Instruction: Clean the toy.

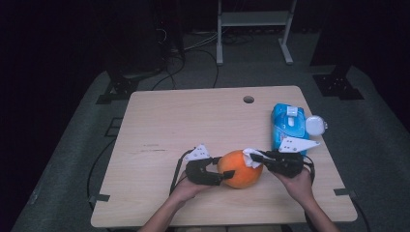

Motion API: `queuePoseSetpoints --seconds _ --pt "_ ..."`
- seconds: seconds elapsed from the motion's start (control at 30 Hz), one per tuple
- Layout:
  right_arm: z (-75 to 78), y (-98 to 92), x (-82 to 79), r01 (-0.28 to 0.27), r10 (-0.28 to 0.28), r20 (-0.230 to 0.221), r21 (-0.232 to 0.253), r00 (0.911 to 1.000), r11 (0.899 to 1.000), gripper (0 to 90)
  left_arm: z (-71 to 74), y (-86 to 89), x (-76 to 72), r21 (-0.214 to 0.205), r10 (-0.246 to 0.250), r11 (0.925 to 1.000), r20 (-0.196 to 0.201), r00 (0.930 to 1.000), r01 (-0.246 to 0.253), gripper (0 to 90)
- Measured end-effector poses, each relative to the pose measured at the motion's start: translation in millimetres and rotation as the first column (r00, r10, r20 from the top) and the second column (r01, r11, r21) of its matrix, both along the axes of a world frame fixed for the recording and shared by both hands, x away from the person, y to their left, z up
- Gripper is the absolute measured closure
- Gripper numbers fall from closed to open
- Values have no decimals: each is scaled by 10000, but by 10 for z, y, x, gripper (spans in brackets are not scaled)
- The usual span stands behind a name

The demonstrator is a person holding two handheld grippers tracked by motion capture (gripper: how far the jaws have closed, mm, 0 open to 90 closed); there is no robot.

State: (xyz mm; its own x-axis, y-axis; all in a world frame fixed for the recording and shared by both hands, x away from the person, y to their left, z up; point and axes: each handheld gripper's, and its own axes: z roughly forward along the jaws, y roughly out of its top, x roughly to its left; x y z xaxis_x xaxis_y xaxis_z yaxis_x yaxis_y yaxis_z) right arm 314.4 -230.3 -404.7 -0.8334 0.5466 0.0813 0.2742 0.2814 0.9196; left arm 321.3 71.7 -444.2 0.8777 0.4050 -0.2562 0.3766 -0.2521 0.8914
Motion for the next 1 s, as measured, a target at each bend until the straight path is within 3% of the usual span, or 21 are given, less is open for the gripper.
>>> queuePoseSetpoints --seconds 0.1,0.17,0.33,0.43,0.53,0.77,0.87,1.0 --pt "-48 -64 44 186 -180 -253 230 9995 9996 818 3 -13 -6 -18 35 10000 7 10000 -35 324" --pt "-32 -33 20 192 -189 -170 194 9997 9996 818 -2 -10 -6 -4 38 10000 1 10000 -38 321" --pt "26 156 -79 -448 446 57 344 9990 9984 817 -10 -20 -9 108 28 9999 7 10000 -28 310" --pt "49 285 -135 -867 862 248 218 9960 9960 816 -7 -22 -18 196 14 9998 78 10000 -16 310" --pt "58 306 -135 -933 931 348 40 9951 9956 817 -7 -20 -24 152 -12 9999 101 9999 10 313" --pt "-24 57 -3 -176 176 5 237 9998 9996 817 -19 -12 -25 119 -68 9999 150 9999 66 312" --pt "-48 -39 35 125 -117 -272 307 9996 9994 817 -6 -28 -36 113 -123 9999 378 9992 119 314" --pt "17 23 -26 0 6 -125 426 9999 9991 817 28 -67 -74 -74 -258 9996 671 9974 263 335"
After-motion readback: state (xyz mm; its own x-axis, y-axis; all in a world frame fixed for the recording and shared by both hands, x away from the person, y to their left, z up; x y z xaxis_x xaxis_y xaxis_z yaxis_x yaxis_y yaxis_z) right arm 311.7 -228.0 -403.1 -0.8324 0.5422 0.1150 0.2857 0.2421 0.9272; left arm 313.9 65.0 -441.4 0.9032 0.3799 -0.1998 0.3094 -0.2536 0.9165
